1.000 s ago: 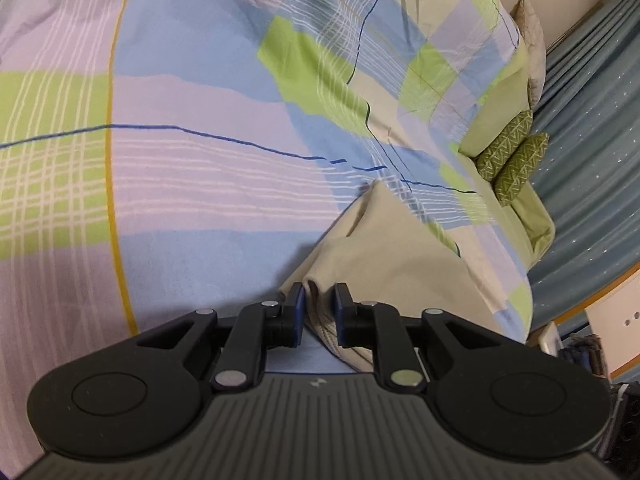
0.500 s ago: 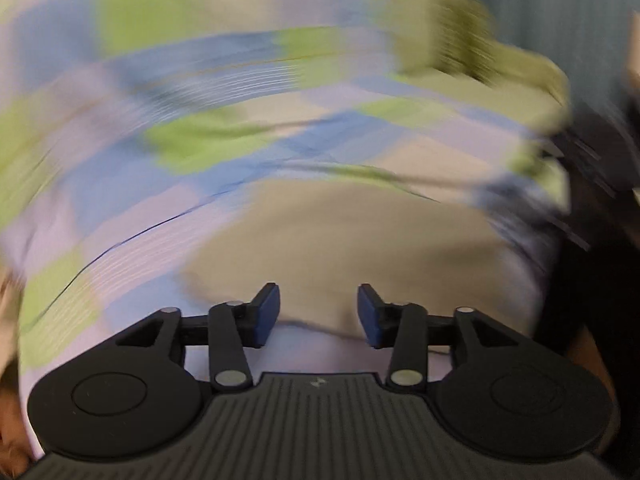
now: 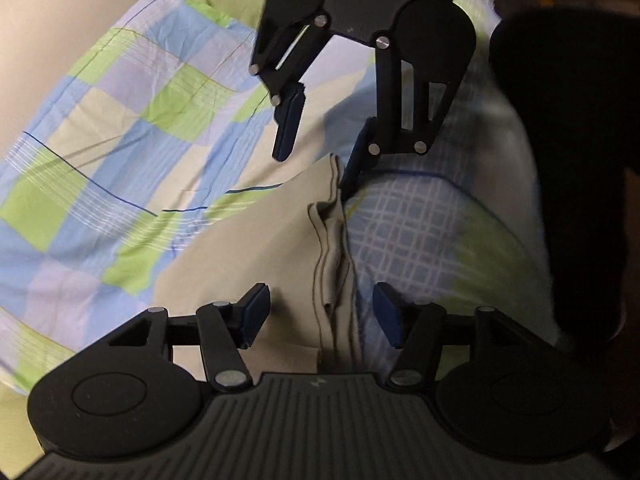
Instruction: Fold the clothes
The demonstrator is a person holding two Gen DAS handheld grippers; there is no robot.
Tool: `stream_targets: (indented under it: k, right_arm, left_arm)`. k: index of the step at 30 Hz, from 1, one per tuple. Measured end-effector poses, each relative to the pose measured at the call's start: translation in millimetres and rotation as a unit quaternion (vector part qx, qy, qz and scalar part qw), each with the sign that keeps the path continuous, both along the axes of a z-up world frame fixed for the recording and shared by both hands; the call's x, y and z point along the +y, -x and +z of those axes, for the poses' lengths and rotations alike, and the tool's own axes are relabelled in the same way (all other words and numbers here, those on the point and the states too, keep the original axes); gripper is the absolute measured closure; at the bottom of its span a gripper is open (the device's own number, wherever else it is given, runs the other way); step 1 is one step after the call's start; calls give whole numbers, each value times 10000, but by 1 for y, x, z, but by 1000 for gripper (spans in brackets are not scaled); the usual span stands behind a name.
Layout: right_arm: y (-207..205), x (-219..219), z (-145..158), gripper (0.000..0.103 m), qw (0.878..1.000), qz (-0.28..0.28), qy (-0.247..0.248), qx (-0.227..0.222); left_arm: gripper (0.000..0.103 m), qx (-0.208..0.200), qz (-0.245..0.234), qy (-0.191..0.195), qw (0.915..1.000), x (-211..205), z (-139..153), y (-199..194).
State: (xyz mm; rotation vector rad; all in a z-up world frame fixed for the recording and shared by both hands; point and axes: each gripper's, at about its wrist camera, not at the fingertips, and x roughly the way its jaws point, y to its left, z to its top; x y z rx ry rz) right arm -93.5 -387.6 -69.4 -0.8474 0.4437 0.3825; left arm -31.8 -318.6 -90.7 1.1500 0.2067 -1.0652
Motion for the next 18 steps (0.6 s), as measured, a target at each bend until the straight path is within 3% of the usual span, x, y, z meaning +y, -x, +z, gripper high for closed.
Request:
stream_targets:
  k: [2,4,7,9,12,18]
  right_arm:
    - [-1,3,-3,60,9994,195,269,-100]
    - [0,6,-5,60,9981,344,481,-182]
    - [4,9,-4,60,9962,475,694,-218]
    - [6,10,-3,59,9957,525,742,-167]
    - [8,11,-3,59,9946,570,861,-119]
    - [8,14,-5,59,9952,516,835,-70]
  left_arm:
    - [46,36,83,11,10000,1,2,1]
    - [50,452,394,158,9981,3,11,-9]
    - [51,530,572,224,9967,7,20,-17]
    - [52,381,568,127,9976,6,19,-19]
    - [64,210,349,-101,9991,4,17,-13]
    - [60,-464,-68,-418,9980,-11,-4,12]
